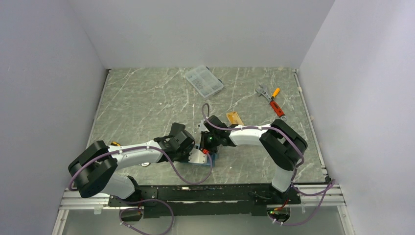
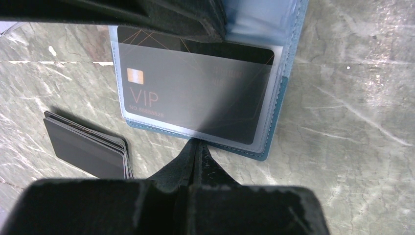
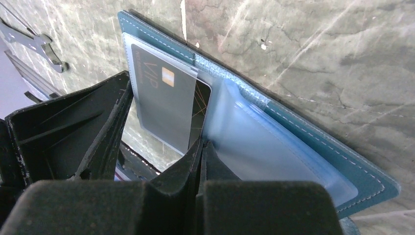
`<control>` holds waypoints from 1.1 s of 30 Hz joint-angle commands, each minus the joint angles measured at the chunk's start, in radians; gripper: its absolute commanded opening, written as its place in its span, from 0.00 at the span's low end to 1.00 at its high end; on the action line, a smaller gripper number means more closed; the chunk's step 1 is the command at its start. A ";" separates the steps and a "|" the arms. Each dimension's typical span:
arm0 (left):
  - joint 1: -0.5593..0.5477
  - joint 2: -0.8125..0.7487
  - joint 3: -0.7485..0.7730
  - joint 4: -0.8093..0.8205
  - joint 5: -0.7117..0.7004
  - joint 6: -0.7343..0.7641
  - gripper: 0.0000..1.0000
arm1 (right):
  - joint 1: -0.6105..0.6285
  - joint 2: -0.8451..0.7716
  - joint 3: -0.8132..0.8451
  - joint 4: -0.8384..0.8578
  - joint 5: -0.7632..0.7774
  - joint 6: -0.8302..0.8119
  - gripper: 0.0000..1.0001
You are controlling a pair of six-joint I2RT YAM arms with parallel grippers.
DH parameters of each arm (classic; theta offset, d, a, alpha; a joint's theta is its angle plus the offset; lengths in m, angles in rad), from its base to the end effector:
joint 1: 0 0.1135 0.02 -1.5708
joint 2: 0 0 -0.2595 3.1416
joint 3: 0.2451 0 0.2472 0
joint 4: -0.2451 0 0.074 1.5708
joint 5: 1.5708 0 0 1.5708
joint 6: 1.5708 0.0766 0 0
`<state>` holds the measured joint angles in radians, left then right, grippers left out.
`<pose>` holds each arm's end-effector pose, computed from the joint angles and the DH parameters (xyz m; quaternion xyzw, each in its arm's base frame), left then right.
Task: Put the credit cards into the card holder
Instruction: Insert the credit card into the card holder.
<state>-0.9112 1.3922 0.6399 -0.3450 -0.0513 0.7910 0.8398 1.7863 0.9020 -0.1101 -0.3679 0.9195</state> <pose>0.1616 -0.2020 0.1149 0.7268 0.6451 0.0108 0.2355 0.2153 0.2813 0.0976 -0.0144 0.9439 0.3271 0.0430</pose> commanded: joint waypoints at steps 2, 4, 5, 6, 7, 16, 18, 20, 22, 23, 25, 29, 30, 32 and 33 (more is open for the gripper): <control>-0.015 -0.010 0.003 -0.015 0.064 -0.018 0.00 | -0.007 -0.016 0.016 -0.008 0.015 -0.026 0.00; -0.015 -0.015 -0.003 -0.014 0.061 -0.016 0.00 | -0.038 -0.058 -0.020 -0.004 0.016 -0.025 0.00; -0.014 -0.018 -0.006 -0.014 0.058 -0.014 0.00 | -0.051 -0.080 -0.038 -0.005 0.027 -0.025 0.00; -0.015 -0.022 -0.009 -0.014 0.057 -0.012 0.00 | -0.061 -0.092 -0.051 -0.009 0.036 -0.027 0.00; -0.014 -0.024 -0.011 -0.013 0.055 -0.008 0.00 | -0.066 -0.093 -0.052 -0.021 0.045 -0.032 0.00; -0.014 -0.025 -0.014 -0.014 0.054 -0.009 0.00 | -0.053 -0.049 0.000 -0.027 0.067 -0.027 0.00; -0.014 -0.025 -0.013 -0.012 0.054 -0.009 0.00 | -0.048 -0.035 0.015 -0.024 0.066 -0.023 0.00; -0.015 -0.024 -0.010 -0.013 0.054 -0.009 0.00 | -0.043 -0.013 0.031 -0.017 0.059 -0.018 0.00; -0.015 -0.023 -0.007 -0.014 0.054 -0.009 0.00 | -0.033 0.007 0.041 -0.002 0.049 -0.011 0.00; -0.015 -0.022 -0.006 -0.014 0.054 -0.009 0.00 | -0.025 0.017 0.048 0.002 0.046 -0.008 0.00; -0.015 -0.023 -0.005 -0.014 0.054 -0.007 0.00 | -0.013 0.038 0.072 0.002 0.042 -0.007 0.00; -0.015 -0.025 -0.006 -0.012 0.054 -0.004 0.00 | 0.010 0.055 0.099 0.016 0.035 -0.004 0.00; -0.015 -0.025 -0.005 -0.014 0.054 -0.003 0.00 | 0.016 0.052 0.109 0.010 0.042 -0.007 0.00; -0.014 -0.025 -0.003 -0.017 0.054 -0.002 0.00 | 0.024 0.049 0.125 -0.008 0.054 -0.013 0.00; -0.014 -0.024 -0.002 -0.019 0.054 0.002 0.00 | 0.025 0.042 0.120 -0.006 0.054 -0.011 0.00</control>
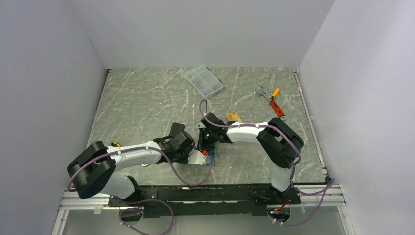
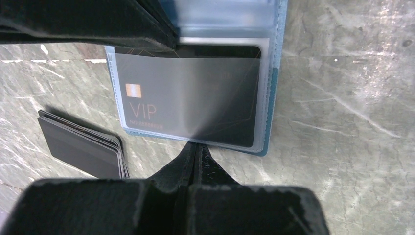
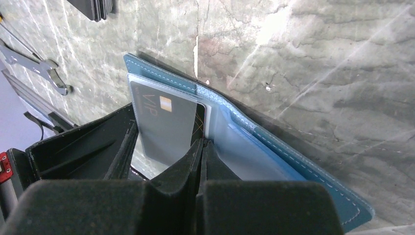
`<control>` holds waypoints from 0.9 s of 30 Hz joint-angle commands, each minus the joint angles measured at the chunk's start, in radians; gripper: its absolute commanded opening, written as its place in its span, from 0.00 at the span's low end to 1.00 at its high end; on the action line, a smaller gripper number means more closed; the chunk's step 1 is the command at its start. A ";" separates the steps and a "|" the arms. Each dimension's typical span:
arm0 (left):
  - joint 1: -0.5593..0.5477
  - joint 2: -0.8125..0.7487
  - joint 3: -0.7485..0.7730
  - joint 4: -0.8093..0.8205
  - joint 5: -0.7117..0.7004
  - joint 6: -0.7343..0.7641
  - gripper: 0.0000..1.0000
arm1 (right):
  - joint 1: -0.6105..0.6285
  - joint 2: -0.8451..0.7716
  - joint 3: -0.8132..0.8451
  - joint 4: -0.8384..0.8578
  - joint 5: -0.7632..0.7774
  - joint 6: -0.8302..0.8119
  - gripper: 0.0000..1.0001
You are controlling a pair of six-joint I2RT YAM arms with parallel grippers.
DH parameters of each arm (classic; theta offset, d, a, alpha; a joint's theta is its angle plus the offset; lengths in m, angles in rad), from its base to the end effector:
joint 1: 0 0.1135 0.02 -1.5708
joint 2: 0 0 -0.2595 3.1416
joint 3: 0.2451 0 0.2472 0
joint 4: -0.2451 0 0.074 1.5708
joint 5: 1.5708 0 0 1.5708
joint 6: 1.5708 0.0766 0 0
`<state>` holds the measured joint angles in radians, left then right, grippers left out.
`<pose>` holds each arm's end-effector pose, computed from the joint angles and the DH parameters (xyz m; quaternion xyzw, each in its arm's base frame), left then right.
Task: Put the credit cards into the card holder
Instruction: Insert the credit card into the card holder.
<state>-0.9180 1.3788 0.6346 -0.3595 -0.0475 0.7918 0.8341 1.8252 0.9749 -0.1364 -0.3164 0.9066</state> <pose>0.1580 -0.2006 0.1155 0.7302 0.6424 0.0085 0.2324 0.2306 0.2897 0.1015 -0.0110 0.9467 0.3146 0.0679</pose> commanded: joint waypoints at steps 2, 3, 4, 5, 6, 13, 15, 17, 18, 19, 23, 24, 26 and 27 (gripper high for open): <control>-0.007 -0.011 0.006 -0.008 0.051 0.004 0.00 | 0.028 -0.010 0.024 0.024 0.001 0.011 0.00; -0.007 -0.012 0.007 -0.009 0.051 0.003 0.00 | 0.025 -0.014 0.012 0.024 -0.001 0.014 0.00; -0.007 -0.014 0.007 -0.011 0.051 0.004 0.00 | 0.020 -0.023 -0.002 0.025 -0.001 0.015 0.00; -0.007 -0.016 0.007 -0.011 0.051 0.003 0.00 | 0.016 -0.035 -0.017 0.025 0.002 0.016 0.00; -0.007 -0.019 0.006 -0.012 0.051 0.004 0.00 | 0.012 -0.056 -0.032 0.023 0.007 0.015 0.00; -0.006 -0.028 -0.001 -0.008 0.051 0.012 0.00 | 0.000 -0.077 -0.095 0.039 0.012 0.011 0.00; -0.006 -0.027 0.003 -0.007 0.051 0.010 0.00 | 0.006 -0.063 -0.081 0.033 0.011 0.009 0.00; -0.007 -0.017 0.010 -0.008 0.051 0.008 0.00 | 0.012 -0.051 -0.064 0.026 0.012 0.005 0.00; -0.007 -0.012 0.012 -0.006 0.051 0.008 0.00 | 0.015 -0.046 -0.056 0.028 0.007 0.002 0.00; -0.007 -0.006 0.015 -0.004 0.051 0.009 0.00 | 0.017 -0.041 -0.047 0.028 0.002 0.001 0.00; -0.007 0.019 0.032 -0.002 0.051 0.007 0.00 | 0.021 -0.059 -0.017 0.000 0.007 -0.008 0.00; -0.007 0.022 0.035 -0.001 0.051 0.007 0.00 | 0.021 -0.070 -0.015 -0.009 0.007 -0.009 0.00; -0.007 0.027 0.038 0.004 0.051 0.010 0.00 | 0.016 -0.096 -0.024 -0.017 0.010 -0.005 0.00; -0.008 0.030 0.041 0.004 0.051 0.009 0.00 | 0.010 -0.109 -0.032 -0.017 0.005 -0.004 0.00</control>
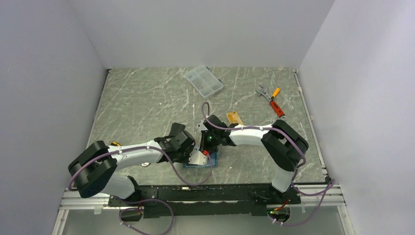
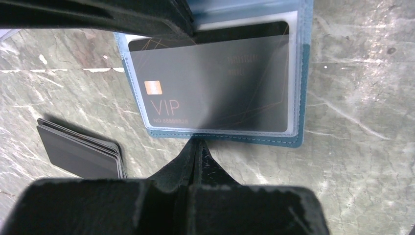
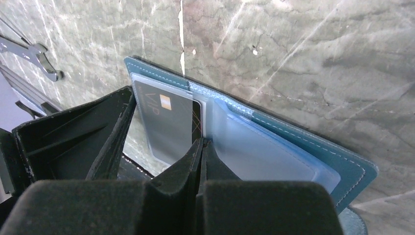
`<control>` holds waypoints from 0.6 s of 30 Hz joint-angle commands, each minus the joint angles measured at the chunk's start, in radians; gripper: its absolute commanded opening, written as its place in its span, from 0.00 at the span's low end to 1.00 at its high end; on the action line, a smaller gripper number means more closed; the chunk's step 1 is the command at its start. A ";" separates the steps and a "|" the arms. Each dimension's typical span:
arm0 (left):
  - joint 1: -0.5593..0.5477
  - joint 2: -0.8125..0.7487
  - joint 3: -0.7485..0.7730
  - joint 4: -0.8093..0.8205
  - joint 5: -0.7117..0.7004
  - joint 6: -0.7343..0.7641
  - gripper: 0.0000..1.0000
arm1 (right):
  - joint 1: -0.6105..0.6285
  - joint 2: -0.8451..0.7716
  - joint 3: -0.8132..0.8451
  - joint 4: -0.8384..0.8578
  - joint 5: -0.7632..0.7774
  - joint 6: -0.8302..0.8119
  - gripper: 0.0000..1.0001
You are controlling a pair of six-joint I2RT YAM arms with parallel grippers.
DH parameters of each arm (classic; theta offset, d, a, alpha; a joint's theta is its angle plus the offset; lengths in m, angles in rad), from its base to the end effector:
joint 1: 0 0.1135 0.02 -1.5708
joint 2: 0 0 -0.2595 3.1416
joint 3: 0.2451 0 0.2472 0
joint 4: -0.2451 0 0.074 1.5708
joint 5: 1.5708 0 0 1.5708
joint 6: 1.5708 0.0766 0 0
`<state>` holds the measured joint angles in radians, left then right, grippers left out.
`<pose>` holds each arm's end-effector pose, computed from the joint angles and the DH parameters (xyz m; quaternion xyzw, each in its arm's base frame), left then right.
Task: Put the credit cards into the card holder
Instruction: Insert the credit card into the card holder.
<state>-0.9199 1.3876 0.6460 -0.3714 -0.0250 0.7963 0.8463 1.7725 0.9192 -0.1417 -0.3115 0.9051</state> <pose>0.1570 -0.2030 0.1158 0.7350 0.6389 -0.0019 0.2272 0.2176 0.2813 0.1033 -0.0162 0.9481 0.3107 0.0654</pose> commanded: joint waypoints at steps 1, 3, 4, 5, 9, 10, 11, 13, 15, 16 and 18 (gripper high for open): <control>-0.006 0.025 0.033 0.016 0.028 0.006 0.00 | -0.010 -0.072 0.015 -0.008 -0.006 0.001 0.00; -0.006 0.031 0.036 0.018 0.028 0.005 0.00 | -0.026 -0.092 -0.016 0.002 -0.018 0.008 0.00; -0.005 0.032 0.037 0.020 0.028 0.006 0.00 | -0.036 -0.098 -0.025 0.010 -0.022 0.013 0.00; -0.005 0.032 0.038 0.019 0.028 0.007 0.00 | -0.045 -0.102 -0.045 0.019 -0.031 0.018 0.00; -0.005 0.023 0.036 0.014 0.028 0.010 0.00 | -0.066 -0.108 -0.067 0.045 -0.039 0.027 0.00; -0.006 0.021 0.037 0.015 0.028 0.011 0.00 | -0.067 -0.101 -0.064 0.048 -0.041 0.026 0.00; -0.006 0.021 0.038 0.012 0.028 0.010 0.00 | -0.068 -0.092 -0.063 0.052 -0.042 0.027 0.00; -0.005 0.028 0.045 0.009 0.028 0.008 0.00 | -0.067 -0.070 -0.061 0.067 -0.046 0.030 0.00; -0.006 0.030 0.048 0.009 0.028 0.007 0.00 | -0.064 -0.044 -0.055 0.084 -0.050 0.034 0.00; -0.005 0.032 0.050 0.010 0.028 0.007 0.00 | -0.062 -0.033 -0.049 0.086 -0.054 0.034 0.00; -0.005 0.036 0.052 0.011 0.028 0.005 0.00 | -0.052 -0.013 -0.026 0.082 -0.051 0.029 0.00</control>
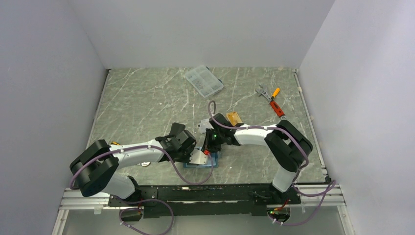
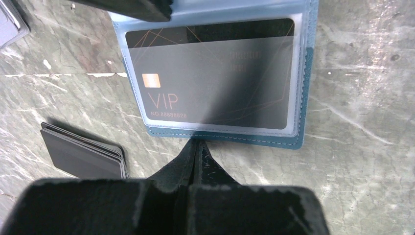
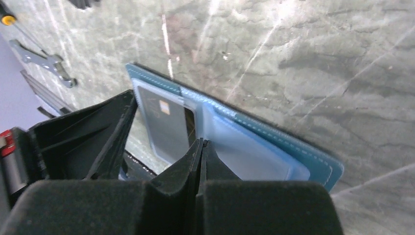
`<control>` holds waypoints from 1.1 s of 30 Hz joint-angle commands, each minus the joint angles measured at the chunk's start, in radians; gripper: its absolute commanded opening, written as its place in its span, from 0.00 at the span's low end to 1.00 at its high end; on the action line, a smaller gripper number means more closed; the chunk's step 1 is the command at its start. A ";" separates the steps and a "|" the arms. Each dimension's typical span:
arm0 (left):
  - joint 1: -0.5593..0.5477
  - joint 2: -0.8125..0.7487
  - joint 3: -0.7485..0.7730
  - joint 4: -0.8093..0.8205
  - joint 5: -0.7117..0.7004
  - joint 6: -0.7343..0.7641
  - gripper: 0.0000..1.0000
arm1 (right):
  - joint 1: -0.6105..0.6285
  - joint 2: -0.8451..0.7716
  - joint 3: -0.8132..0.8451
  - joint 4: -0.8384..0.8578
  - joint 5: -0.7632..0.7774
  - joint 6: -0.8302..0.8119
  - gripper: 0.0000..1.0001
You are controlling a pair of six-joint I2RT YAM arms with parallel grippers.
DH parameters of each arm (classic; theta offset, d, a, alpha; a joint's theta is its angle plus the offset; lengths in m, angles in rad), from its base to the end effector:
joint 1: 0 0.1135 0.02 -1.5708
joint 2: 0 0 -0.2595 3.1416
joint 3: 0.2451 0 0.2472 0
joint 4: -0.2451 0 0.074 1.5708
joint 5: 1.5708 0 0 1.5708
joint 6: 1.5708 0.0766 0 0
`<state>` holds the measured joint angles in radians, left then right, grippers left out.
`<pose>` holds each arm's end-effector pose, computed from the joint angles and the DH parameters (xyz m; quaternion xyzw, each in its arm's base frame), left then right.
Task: Put the credit cards into the card holder
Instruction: Insert the credit card into the card holder.
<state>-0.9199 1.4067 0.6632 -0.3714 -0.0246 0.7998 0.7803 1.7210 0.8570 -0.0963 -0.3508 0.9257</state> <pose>0.1597 -0.2065 0.1161 0.7363 0.6377 -0.0016 0.2263 0.2259 0.2606 0.1071 0.0159 0.9405 0.3324 0.0693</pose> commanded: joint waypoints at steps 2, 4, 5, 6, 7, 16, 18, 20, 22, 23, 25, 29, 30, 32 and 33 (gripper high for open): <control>-0.005 0.020 0.035 0.013 0.028 0.002 0.00 | 0.025 0.060 0.059 0.035 -0.016 0.006 0.00; -0.005 0.020 0.035 0.015 0.028 0.002 0.00 | 0.038 0.072 0.077 0.031 -0.021 0.006 0.00; -0.005 0.021 0.034 0.015 0.028 0.002 0.00 | 0.043 0.072 0.082 0.031 -0.020 0.007 0.00; -0.005 0.023 0.037 0.014 0.028 0.002 0.00 | 0.049 0.065 0.082 0.037 -0.017 0.010 0.00; -0.005 0.024 0.039 0.013 0.028 0.000 0.00 | 0.050 0.058 0.082 0.035 -0.010 0.011 0.00; -0.005 0.027 0.038 0.017 0.028 0.001 0.00 | 0.039 0.018 0.036 0.032 -0.019 0.023 0.00; -0.005 0.017 0.029 0.020 0.028 0.005 0.00 | 0.024 -0.017 0.012 0.024 -0.011 0.019 0.00; -0.006 0.011 0.019 0.024 0.028 0.005 0.00 | 0.020 -0.046 0.000 0.011 -0.004 0.016 0.00; -0.005 0.011 0.017 0.024 0.028 0.001 0.00 | 0.020 -0.058 -0.010 0.015 -0.006 0.019 0.00; -0.005 0.012 0.017 0.026 0.028 0.000 0.00 | 0.022 -0.058 -0.017 0.020 -0.008 0.024 0.00; -0.006 0.014 0.025 0.023 0.027 -0.005 0.00 | 0.025 -0.048 -0.026 0.037 -0.019 0.031 0.00; -0.005 0.016 0.035 0.020 0.028 -0.005 0.00 | 0.039 0.002 0.005 0.028 -0.036 0.025 0.00; -0.005 0.017 0.038 0.020 0.028 -0.004 0.00 | 0.043 0.019 0.017 0.024 -0.046 0.022 0.00; -0.005 0.021 0.046 0.017 0.016 -0.006 0.00 | 0.049 0.045 0.041 0.020 -0.060 0.014 0.00; -0.006 0.023 0.053 0.012 0.015 -0.010 0.00 | 0.050 0.051 0.053 0.017 -0.067 0.010 0.00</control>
<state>-0.9199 1.4200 0.6765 -0.3782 -0.0265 0.7994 0.8173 1.7351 0.8539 -0.0826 -0.3786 0.9428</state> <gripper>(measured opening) 0.009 0.007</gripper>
